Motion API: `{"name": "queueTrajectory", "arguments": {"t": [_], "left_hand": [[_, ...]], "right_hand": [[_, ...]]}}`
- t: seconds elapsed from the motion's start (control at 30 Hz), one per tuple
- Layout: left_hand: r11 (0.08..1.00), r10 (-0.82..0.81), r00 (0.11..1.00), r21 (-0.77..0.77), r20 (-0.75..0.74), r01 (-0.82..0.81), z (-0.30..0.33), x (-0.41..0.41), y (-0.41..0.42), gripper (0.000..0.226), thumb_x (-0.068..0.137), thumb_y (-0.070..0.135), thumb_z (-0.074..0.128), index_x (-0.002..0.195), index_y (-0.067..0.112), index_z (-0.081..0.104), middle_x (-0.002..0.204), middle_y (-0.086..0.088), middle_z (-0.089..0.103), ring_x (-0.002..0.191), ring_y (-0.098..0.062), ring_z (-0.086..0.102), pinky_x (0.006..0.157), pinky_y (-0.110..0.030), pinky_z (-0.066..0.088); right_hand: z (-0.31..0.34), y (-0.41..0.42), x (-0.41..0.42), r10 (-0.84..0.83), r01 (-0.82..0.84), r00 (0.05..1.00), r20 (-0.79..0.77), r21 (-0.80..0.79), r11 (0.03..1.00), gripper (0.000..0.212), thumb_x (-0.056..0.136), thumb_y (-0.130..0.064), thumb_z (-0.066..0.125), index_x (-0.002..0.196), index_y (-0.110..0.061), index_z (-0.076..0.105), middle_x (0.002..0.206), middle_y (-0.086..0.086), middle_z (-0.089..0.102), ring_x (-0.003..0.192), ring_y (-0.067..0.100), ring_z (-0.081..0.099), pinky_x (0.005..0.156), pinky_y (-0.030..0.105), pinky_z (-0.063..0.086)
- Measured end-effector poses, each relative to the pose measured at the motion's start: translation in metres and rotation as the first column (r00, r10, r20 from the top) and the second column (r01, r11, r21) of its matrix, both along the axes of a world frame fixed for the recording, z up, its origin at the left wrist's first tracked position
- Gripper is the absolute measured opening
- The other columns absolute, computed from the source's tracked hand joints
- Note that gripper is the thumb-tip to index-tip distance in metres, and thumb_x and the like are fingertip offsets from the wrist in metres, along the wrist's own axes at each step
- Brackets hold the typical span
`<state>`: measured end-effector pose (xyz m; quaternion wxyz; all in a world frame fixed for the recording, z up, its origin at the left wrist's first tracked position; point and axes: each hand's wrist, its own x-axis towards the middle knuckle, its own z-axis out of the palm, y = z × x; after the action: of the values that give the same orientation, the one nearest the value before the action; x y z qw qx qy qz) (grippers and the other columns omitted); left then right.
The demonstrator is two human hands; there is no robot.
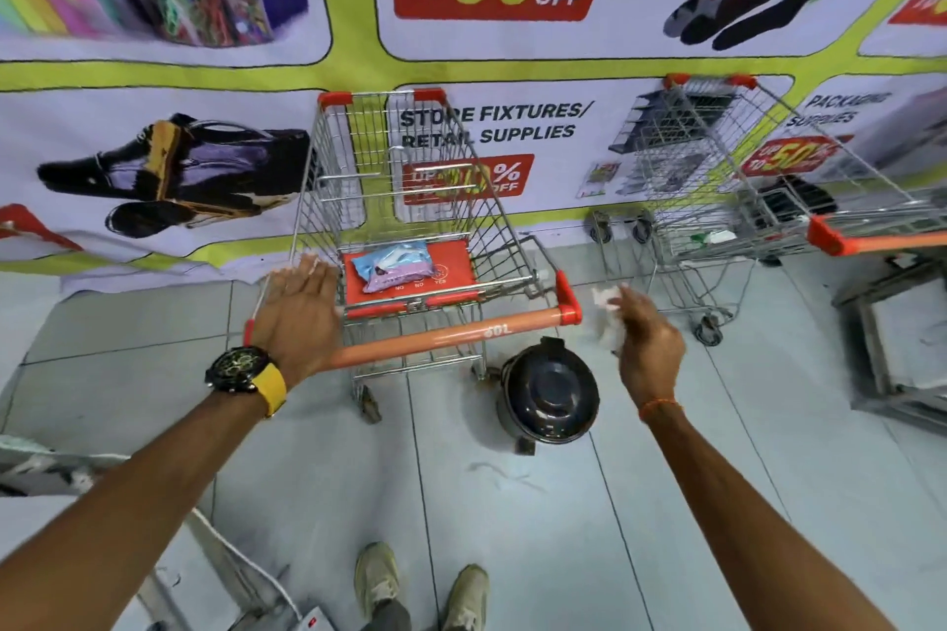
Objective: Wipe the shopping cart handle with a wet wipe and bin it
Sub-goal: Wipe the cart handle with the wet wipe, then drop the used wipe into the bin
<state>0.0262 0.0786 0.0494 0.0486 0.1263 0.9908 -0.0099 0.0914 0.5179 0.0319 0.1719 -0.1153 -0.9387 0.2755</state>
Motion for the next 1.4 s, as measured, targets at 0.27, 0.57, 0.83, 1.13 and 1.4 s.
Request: {"name": "queueTrajectory", "arguments": {"t": [0.27,0.57,0.83,1.13,1.4], "left_hand": [[0.976,-0.184,0.983,0.119,0.012,0.182,0.021,-0.002,0.138,0.063,0.094,0.027,0.045,0.148,-0.001,0.029,0.158,-0.018,0.032,0.15,-0.035,0.014,0.12,-0.052,0.013],[0.872,-0.404,0.914,0.321,0.048,0.369,0.016,-0.022,0.259,0.066,0.099,0.042,0.035,0.154,0.009,0.016,0.164,-0.011,0.013,0.152,-0.028,0.006,0.12,-0.043,0.002],[0.85,-0.493,0.856,0.297,0.156,0.436,-0.016,-0.042,0.293,0.07,0.095,0.057,0.017,0.153,0.017,0.02,0.165,-0.008,0.011,0.152,-0.024,0.004,0.121,-0.045,0.003],[0.857,-0.451,0.883,0.339,0.131,0.387,-0.025,-0.047,0.299,0.072,0.091,0.058,0.019,0.145,0.015,0.04,0.159,-0.014,0.032,0.15,-0.03,0.015,0.121,-0.049,0.014],[0.855,-0.448,0.887,0.344,0.11,0.389,-0.025,-0.049,0.302,0.07,0.092,0.058,0.022,0.144,0.015,0.041,0.157,-0.013,0.035,0.15,-0.03,0.016,0.121,-0.05,0.017]], "right_hand": [[-0.027,0.061,0.043,-0.339,0.518,0.833,0.437,-0.831,0.201,0.013,0.089,-0.001,0.067,0.092,0.011,0.068,0.092,0.021,0.068,0.068,0.026,0.07,0.058,0.025,0.063],[-0.039,0.053,0.064,-0.358,0.641,0.765,0.535,-0.576,0.508,0.017,0.081,-0.001,0.067,0.08,-0.013,0.078,0.074,0.008,0.066,0.063,0.019,0.055,0.065,0.029,0.045],[-0.044,0.062,0.072,-0.411,0.693,0.719,0.56,-0.534,0.484,0.023,0.076,-0.008,0.069,0.076,-0.028,0.08,0.084,0.002,0.078,0.074,0.024,0.071,0.072,0.037,0.059],[-0.069,0.084,0.084,-0.434,0.754,0.655,0.619,-0.502,0.423,0.021,0.075,-0.014,0.084,0.066,-0.029,0.073,0.083,0.013,0.076,0.079,0.024,0.065,0.075,0.033,0.049],[-0.097,0.095,0.065,-0.434,0.757,0.625,0.649,-0.369,0.539,0.004,0.075,-0.018,0.082,0.074,-0.018,0.078,0.081,0.006,0.08,0.081,0.028,0.074,0.083,0.036,0.059]]}}
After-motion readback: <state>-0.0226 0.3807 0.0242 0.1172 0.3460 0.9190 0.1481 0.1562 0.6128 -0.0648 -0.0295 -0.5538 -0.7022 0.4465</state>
